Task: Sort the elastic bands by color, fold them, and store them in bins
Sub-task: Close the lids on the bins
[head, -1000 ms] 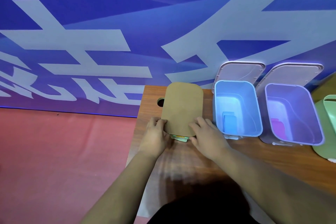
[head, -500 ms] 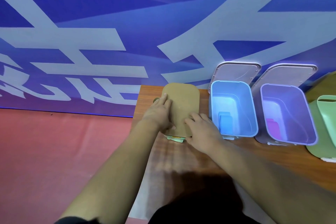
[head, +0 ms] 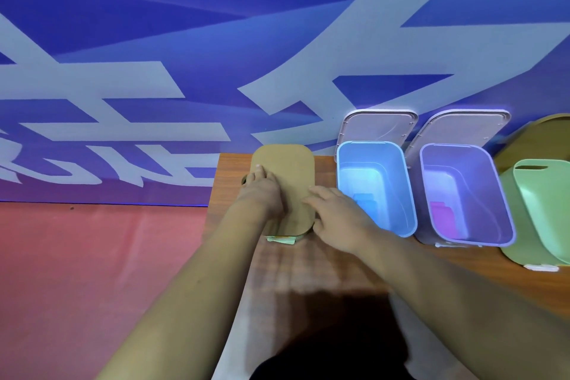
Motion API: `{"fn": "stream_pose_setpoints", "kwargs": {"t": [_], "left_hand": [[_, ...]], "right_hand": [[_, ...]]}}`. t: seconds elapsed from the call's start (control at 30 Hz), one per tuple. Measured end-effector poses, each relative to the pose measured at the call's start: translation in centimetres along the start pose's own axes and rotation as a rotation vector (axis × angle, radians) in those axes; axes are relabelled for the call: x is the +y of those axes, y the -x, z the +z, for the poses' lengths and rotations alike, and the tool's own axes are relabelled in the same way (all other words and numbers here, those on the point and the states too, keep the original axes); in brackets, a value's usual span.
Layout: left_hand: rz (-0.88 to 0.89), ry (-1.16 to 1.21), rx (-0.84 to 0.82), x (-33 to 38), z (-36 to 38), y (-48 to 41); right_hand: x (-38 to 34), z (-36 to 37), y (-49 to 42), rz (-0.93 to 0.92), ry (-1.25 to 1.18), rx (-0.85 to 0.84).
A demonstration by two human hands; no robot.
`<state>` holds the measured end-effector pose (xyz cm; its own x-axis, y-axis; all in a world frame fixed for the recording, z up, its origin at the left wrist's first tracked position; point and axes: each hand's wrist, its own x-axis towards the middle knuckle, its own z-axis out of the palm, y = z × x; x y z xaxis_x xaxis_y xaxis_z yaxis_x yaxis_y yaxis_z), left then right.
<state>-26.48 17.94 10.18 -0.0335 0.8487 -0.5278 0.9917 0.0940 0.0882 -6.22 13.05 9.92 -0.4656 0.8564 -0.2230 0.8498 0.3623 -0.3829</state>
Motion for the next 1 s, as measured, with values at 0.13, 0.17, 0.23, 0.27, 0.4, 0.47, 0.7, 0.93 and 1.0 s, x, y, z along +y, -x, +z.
{"fn": "stream_pose_setpoints", "kwargs": {"t": [0.13,0.17,0.23,0.27,0.4,0.47,0.7,0.93,1.0], "left_hand": [[0.161,0.135,0.078,4.8,-2.0,-0.5],[0.213,0.174,0.104,6.4,-2.8,-0.7],[0.292,0.241,0.168,9.5,-4.6,-1.0],[0.316,0.259,0.200,11.1,-5.5,-1.3],[0.357,0.201,0.346,15.8,-7.8,-2.9],[0.342,0.153,0.395,17.3,-8.0,-3.5],[0.198,0.095,0.483,20.1,-7.4,-3.7],[0.155,0.215,0.482,20.7,-8.3,-3.5],[0.133,0.245,0.488,20.7,-8.5,-3.1]], "right_hand": [[3.9,-4.3,-1.0,0.145,-0.079,0.189],[5.1,-5.6,-1.3,0.189,-0.081,0.234],[7.6,-8.3,-1.8,0.280,-0.039,0.317],[8.8,-9.6,-2.0,0.328,-0.011,0.341],[12.5,-13.1,-2.8,0.405,0.087,0.311],[13.5,-13.9,-2.9,0.410,0.114,0.283],[14.6,-14.1,-2.6,0.446,0.169,0.327],[15.4,-15.3,-2.3,0.394,0.121,0.285],[15.8,-15.5,-2.1,0.369,0.104,0.276]]}}
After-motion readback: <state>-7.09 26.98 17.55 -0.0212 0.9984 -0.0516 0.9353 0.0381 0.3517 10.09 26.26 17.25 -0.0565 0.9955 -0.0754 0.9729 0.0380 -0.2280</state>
